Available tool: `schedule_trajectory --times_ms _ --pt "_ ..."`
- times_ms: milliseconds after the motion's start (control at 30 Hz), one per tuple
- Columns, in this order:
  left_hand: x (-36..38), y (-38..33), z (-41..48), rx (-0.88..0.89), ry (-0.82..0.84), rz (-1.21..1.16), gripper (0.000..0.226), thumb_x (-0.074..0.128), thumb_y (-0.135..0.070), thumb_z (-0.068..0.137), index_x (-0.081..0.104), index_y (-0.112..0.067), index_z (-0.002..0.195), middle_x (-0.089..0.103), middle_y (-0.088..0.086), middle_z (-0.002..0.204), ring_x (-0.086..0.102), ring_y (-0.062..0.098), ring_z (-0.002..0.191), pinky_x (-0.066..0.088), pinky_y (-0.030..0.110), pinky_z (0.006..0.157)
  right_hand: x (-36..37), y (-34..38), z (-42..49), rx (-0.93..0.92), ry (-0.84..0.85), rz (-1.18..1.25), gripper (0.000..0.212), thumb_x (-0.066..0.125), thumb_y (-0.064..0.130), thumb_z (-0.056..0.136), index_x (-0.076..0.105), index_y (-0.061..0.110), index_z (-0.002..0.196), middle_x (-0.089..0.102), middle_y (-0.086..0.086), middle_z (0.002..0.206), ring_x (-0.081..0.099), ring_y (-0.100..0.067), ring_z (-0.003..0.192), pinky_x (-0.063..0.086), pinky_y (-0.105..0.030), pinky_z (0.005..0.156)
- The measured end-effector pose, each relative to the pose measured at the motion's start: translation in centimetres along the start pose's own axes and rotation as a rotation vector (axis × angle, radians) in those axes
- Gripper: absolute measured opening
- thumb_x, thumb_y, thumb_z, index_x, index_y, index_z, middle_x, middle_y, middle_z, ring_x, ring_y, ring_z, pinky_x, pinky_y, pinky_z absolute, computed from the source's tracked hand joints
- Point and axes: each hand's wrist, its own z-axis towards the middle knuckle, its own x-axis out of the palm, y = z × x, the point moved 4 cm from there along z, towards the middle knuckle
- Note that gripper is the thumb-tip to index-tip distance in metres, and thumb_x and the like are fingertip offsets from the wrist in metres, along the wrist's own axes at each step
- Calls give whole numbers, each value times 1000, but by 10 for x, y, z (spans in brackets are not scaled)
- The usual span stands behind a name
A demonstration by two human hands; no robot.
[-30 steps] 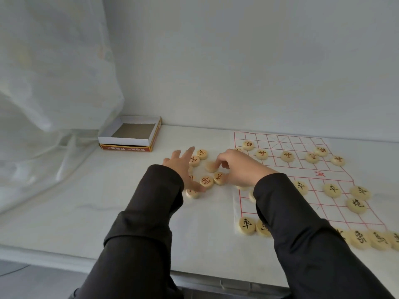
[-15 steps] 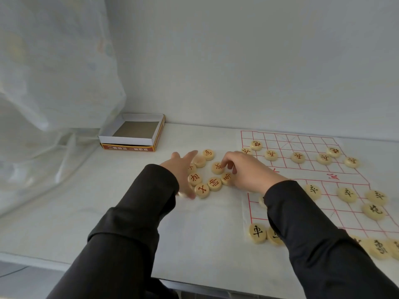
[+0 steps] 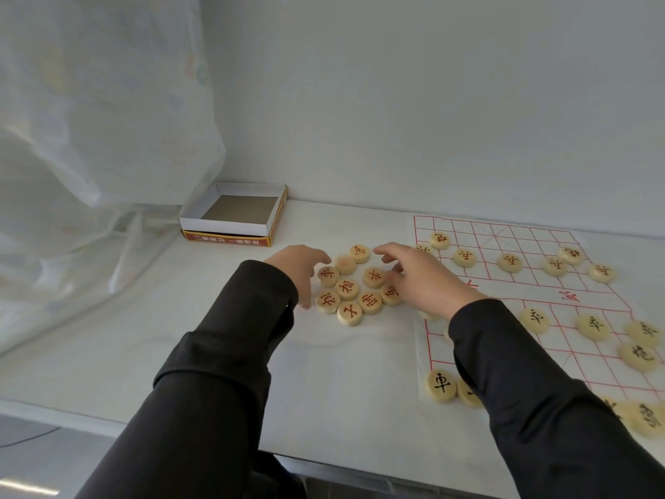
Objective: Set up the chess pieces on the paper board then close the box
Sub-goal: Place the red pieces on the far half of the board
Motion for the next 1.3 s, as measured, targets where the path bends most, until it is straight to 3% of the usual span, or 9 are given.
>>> schedule_trajectory --times_ms 167,333,500,733,833,933,1033,1167,1300 --pt "5 -2 -2 -13 77 7 98 80 -20 71 19 -25 147 40 6 141 48 26 121 43 33 98 -6 -5 -2 11 47 -50 53 47 -1 89 44 25 135 48 0 130 51 -12 101 40 -22 83" --pt "11 -5 3 -19 70 49 113 82 -37 65 7 -27 149 28 6 147 41 28 129 40 37 104 6 0 -1 -59 181 -180 62 54 2 88 35 25 142 35 1 143 39 -17 127 33 -23 97" --pt "16 -14 4 8 60 50 112 82 -44 62 12 -26 148 31 3 142 46 28 122 43 37 101 10 0 2 -82 238 -242 70 57 1 84 31 26 144 34 2 143 29 -19 130 31 -28 103" --pt "15 -20 3 16 26 87 103 79 -46 65 20 -21 146 35 4 136 50 26 116 45 33 93 16 3 12 -136 -13 -157 37 54 0 85 63 21 113 55 0 120 51 -18 111 45 -32 90" --pt "14 -20 3 15 24 94 102 79 -46 66 20 -21 146 36 4 136 51 26 115 45 32 91 14 2 12 -137 -66 -87 28 56 5 86 64 20 108 58 2 112 54 -11 97 44 -23 80" --pt "13 -19 3 8 25 100 104 79 -45 66 18 -22 147 36 4 137 50 26 117 44 31 90 -4 -3 10 -86 -180 117 25 59 11 87 62 20 110 53 10 94 45 1 71 35 -12 64" --pt "13 -19 4 3 36 101 103 78 -44 68 16 -23 147 36 4 138 49 26 118 44 32 93 -27 -12 8 -51 -249 146 27 61 15 88 60 22 114 54 8 98 45 0 69 34 -14 64" --pt "12 -24 4 13 -4 77 91 73 -40 75 20 -22 146 37 5 138 49 26 118 43 32 94 -33 -16 5 -8 -79 57 25 63 19 88 61 24 112 54 7 96 47 -2 72 37 -15 63" --pt "10 -28 2 29 -38 44 83 70 -38 79 22 -24 145 37 5 138 48 26 119 41 31 94 -16 -12 3 16 114 -134 35 65 15 84 61 24 117 56 2 113 52 -9 87 40 -19 72"
